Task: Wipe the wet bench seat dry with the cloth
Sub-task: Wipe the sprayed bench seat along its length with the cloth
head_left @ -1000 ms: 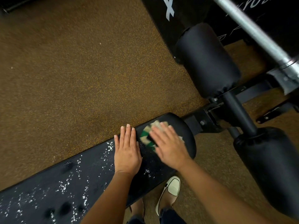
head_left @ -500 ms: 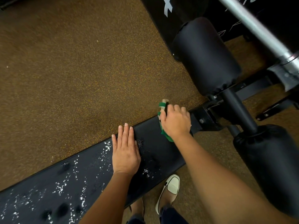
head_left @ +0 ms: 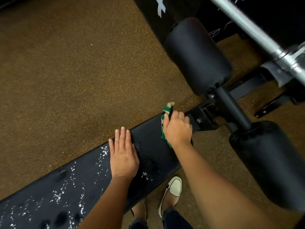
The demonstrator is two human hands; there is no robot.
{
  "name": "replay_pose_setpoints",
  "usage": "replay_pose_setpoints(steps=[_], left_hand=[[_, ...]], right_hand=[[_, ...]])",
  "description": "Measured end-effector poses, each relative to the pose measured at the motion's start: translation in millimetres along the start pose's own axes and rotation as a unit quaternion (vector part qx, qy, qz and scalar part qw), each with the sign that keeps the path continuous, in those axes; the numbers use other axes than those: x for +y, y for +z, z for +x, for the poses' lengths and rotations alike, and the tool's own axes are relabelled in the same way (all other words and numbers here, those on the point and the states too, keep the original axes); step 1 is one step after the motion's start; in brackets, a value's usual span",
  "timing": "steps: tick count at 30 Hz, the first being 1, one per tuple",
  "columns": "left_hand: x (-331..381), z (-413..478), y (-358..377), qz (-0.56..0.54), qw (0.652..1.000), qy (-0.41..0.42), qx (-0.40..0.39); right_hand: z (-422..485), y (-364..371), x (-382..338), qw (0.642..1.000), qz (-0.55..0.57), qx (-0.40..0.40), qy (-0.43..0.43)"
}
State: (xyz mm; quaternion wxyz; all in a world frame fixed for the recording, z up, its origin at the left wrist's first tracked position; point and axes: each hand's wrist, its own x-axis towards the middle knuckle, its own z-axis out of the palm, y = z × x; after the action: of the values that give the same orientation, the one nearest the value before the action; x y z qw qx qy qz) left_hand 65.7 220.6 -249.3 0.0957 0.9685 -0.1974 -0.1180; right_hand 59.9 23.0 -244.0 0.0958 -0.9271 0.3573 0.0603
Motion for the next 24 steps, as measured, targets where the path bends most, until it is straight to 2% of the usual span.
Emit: replay_pose_setpoints(steps=[3,5,7,10,11,13,15,19,21,24], left_hand=[[-3,0,-1,-0.004,1.0,0.006,-0.005],[-4,0,-2,-0.004,1.0,0.014,-0.006],[-3,1,-1,-0.005,1.0,0.016,-0.001],[-3,1,1,-0.009,1.0,0.011,0.001],[-3,1,1,-0.009,1.0,0.012,0.002],[-4,0,1,-0.011,1.0,0.013,-0.001],[-5,0,1,-0.01,1.0,0.015,-0.004],[-3,0,3,-0.019,1.0,0.007,-0.002],[-3,0,3,-0.018,1.0,0.008,0.001],[-4,1,3,-0.016,1.0,0.013,0.006]], right_hand=[[-24,2,-1,0.993,0.005,-0.024,0.115],[-27,4,-12,0.992,0.004,-0.009,0.129],[-16,5,-23,0.998,-0.004,0.012,0.063],[5,-2,-16,0.998,-0.022,-0.016,-0.064],[8,-3,-8,0.997,-0.017,-0.017,-0.073],[-1,-4,8,1.0,0.015,-0.01,-0.019],[-26,-2,21,0.996,0.05,-0.012,0.076],[-76,-5,31,0.968,0.107,-0.046,0.22],[-70,-6,31,0.966,0.107,-0.051,0.228],[-31,-8,30,0.984,0.068,-0.04,0.157]])
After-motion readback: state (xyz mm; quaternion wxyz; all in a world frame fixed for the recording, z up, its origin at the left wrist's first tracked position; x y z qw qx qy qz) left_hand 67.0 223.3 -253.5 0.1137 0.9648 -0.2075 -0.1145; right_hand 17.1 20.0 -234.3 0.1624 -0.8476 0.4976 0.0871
